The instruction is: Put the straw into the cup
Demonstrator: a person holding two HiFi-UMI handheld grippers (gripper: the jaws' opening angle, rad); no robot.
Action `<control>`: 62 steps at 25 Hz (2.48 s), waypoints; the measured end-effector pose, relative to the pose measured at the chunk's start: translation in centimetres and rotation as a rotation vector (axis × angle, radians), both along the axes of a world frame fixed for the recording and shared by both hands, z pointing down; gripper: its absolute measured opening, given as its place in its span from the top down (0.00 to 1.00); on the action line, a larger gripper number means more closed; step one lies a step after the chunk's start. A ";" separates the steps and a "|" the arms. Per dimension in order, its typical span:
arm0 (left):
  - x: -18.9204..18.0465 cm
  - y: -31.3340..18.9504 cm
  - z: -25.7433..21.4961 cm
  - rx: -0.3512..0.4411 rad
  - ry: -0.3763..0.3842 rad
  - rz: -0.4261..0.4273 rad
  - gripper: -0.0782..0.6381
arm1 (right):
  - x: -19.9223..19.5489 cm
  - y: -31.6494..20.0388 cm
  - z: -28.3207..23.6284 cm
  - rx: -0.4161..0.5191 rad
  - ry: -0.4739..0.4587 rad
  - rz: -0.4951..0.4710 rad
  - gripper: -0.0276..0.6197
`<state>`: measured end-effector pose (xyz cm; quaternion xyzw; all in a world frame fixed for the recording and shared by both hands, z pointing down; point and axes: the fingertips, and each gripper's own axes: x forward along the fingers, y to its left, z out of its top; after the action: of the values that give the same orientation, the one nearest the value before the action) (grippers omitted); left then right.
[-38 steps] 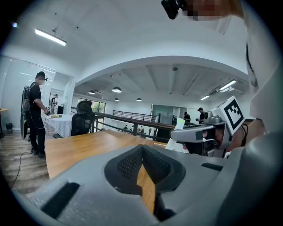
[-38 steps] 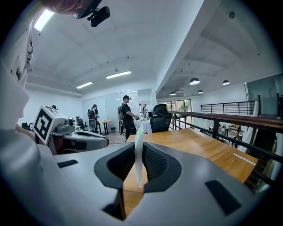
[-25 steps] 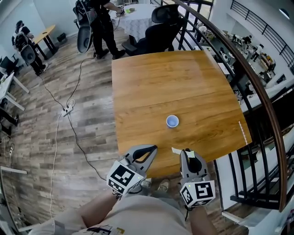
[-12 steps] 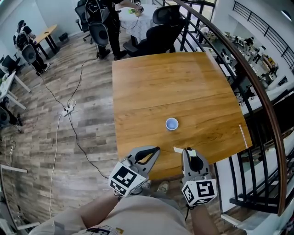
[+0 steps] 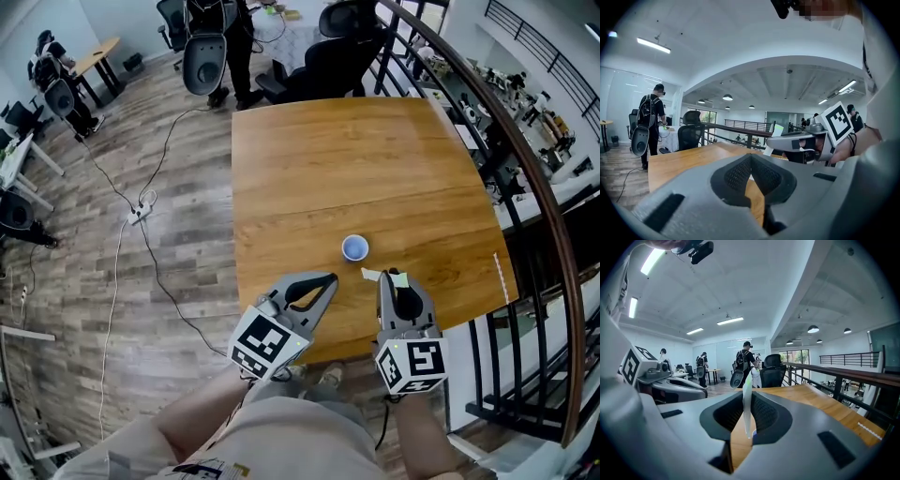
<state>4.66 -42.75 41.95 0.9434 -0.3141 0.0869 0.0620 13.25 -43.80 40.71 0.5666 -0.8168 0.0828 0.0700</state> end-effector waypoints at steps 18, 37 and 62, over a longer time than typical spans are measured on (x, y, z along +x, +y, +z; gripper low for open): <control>1.3 -7.2 5.9 -0.029 0.008 -0.056 0.87 | 0.1 -8.8 8.5 -0.099 -0.031 0.018 0.87; 3.4 -9.2 16.3 -0.219 0.017 -0.045 0.87 | 1.3 -13.0 20.4 -0.285 -0.016 0.082 0.87; 2.9 -7.1 9.7 -0.113 -0.018 -0.007 0.87 | 2.1 -11.7 12.6 -0.236 0.032 0.010 0.76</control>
<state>7.52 -49.82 51.61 0.9363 -0.3127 0.1128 0.1128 15.35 -55.53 53.26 0.5596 -0.7975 0.1696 0.1486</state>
